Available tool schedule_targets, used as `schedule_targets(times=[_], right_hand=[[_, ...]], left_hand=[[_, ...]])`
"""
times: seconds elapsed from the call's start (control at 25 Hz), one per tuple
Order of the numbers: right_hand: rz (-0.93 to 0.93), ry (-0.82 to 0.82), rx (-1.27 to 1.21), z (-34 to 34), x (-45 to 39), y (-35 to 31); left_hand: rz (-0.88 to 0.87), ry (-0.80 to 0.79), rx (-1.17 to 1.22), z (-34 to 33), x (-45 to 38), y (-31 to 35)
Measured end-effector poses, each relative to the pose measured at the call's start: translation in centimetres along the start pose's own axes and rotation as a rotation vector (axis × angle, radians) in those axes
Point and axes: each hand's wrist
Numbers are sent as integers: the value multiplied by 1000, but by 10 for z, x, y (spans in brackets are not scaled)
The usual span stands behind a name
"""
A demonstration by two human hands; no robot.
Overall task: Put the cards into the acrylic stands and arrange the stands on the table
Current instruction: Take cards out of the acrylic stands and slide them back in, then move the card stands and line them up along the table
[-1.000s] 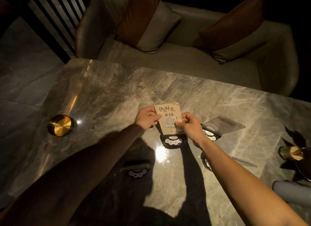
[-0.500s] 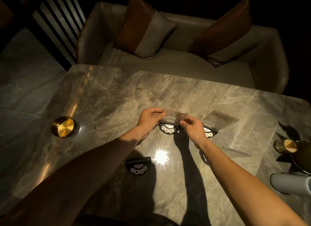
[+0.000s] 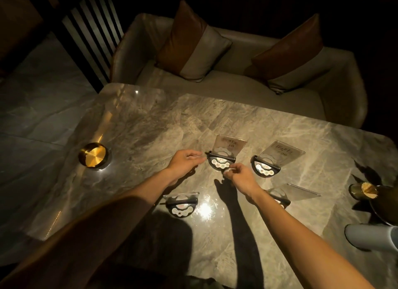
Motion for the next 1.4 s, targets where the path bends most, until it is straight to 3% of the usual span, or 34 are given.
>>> schedule_targets(times=[0.2, 0.36, 0.52, 0.84, 1.12, 1.4], right_hand=[[16, -112, 67, -22, 23, 14], [130, -106, 170, -27, 46, 20], [150, -22, 138, 2, 66, 36], [-42, 291, -135, 98, 86, 92], [-123, 480, -203, 147, 61, 123], [193, 316, -6, 184, 38, 124]], left_hand=[[-11, 12, -46, 8, 28, -8], [-111, -120, -202, 0, 38, 5], [-274, -236, -225, -40, 34, 39], [-298, -396, -301, -155, 40, 48], [-168, -325, -323, -208, 24, 26], [-180, -148, -372, -254, 19, 18]])
Point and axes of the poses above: each hand's wrist, its own x-axis away from the middle knuckle, its own z-axis out of the back of the hand, y = z × x, and after that the axes turned 2 degrees about -z, right-handed
